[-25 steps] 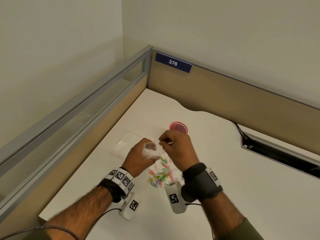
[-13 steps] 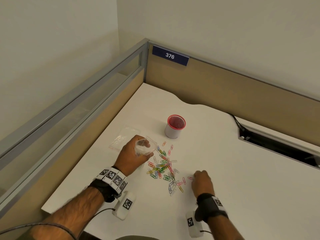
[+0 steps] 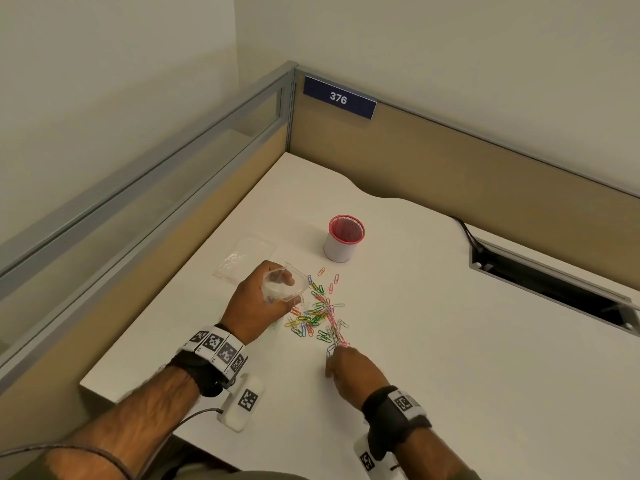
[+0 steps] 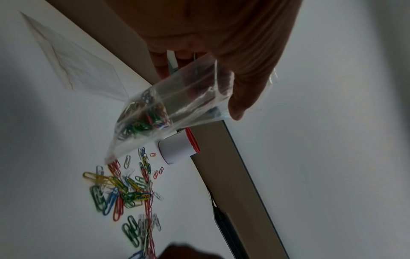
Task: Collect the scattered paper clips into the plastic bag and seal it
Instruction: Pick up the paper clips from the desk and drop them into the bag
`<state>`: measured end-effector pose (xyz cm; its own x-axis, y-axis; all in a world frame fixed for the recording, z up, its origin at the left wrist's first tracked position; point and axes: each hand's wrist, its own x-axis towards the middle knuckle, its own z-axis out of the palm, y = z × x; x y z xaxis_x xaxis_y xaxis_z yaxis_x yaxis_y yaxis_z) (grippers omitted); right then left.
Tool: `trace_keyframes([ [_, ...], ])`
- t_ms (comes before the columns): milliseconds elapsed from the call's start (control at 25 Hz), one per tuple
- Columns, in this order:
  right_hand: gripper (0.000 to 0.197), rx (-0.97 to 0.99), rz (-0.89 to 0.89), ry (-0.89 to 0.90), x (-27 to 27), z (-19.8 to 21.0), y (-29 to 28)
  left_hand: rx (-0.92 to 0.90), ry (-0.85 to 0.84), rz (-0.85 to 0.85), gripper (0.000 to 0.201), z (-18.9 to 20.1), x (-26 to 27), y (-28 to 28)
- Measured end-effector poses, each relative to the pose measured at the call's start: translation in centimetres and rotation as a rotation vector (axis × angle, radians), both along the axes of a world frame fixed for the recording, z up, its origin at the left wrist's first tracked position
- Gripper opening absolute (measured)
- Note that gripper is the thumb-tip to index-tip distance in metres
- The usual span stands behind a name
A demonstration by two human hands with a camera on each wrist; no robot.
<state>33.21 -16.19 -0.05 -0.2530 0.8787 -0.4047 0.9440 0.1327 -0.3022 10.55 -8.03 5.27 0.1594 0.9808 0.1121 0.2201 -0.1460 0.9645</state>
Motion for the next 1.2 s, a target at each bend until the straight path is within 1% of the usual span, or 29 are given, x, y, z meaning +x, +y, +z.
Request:
trace_keyframes([
  [120,0.034,0.062,-0.118,0.104,0.0,0.3,3.4,-0.009,0.013,-0.002,0.037,-0.1,-0.6,-0.6],
  [240,0.027,0.124,-0.239,0.125,1.6,1.2,5.0,0.002,0.007,0.020,0.037,0.0,-1.2,-0.8],
  [320,0.026,0.086,-0.206,0.052,2.7,1.7,4.2,0.007,0.005,0.039,0.037,0.0,-1.6,-0.7],
  [400,0.026,0.000,-0.115,-0.076,3.0,1.5,2.8,0.007,0.004,0.053,0.037,-0.1,-1.9,-0.4],
  [440,0.026,-0.014,-0.081,-0.105,3.0,1.1,2.4,0.006,0.003,0.055,0.036,-0.1,-1.9,-0.3],
  [520,0.027,0.041,-0.090,-0.055,2.7,0.5,2.9,0.004,0.006,0.053,0.037,-0.3,-1.8,-0.3],
  [600,0.032,0.099,-0.184,0.057,2.5,0.3,4.6,0.003,0.014,0.045,0.037,-0.4,-1.7,-0.2],
  [640,0.032,0.111,-0.231,0.085,2.6,0.2,5.4,0.001,0.019,0.038,0.037,-0.4,-1.6,0.0],
  [760,0.021,0.148,-0.342,0.056,3.3,0.2,6.5,0.002,0.026,0.038,0.036,-0.2,-1.7,0.6],
  [800,0.021,0.154,-0.390,0.053,3.7,0.3,6.5,0.000,0.023,0.042,0.036,-0.1,-1.8,0.8],
  [840,0.030,0.144,-0.434,0.056,3.9,0.4,6.5,-0.001,0.020,0.046,0.036,0.0,-1.8,1.1],
  [880,0.046,0.112,-0.458,0.058,3.9,0.5,6.5,-0.003,0.018,0.045,0.037,0.0,-1.8,1.2],
  [920,0.059,0.072,-0.448,0.047,3.6,0.5,6.6,-0.005,0.019,0.042,0.037,-0.1,-1.9,1.5],
  [960,0.066,0.040,-0.412,0.018,3.1,0.5,6.8,-0.006,0.021,0.036,0.037,-0.2,-1.8,1.7],
  [1000,0.065,0.023,-0.375,-0.006,2.3,0.3,6.9,-0.007,0.024,0.027,0.038,-0.3,-1.9,1.9],
  [1040,0.057,0.028,-0.341,-0.025,1.4,0.0,7.0,-0.008,0.027,0.020,0.038,-0.5,-1.9,2.1],
  [1120,0.032,0.083,-0.301,-0.049,-0.1,-0.5,7.4,-0.015,0.031,0.014,0.037,-0.5,-1.8,2.3],
  [1160,0.024,0.111,-0.302,-0.056,-0.6,-0.7,7.5,-0.019,0.031,0.009,0.037,-0.5,-1.8,2.4],
  [1200,0.022,0.126,-0.308,-0.060,-0.8,-0.8,7.7,-0.021,0.030,0.003,0.037,-0.4,-1.8,2.6],
])
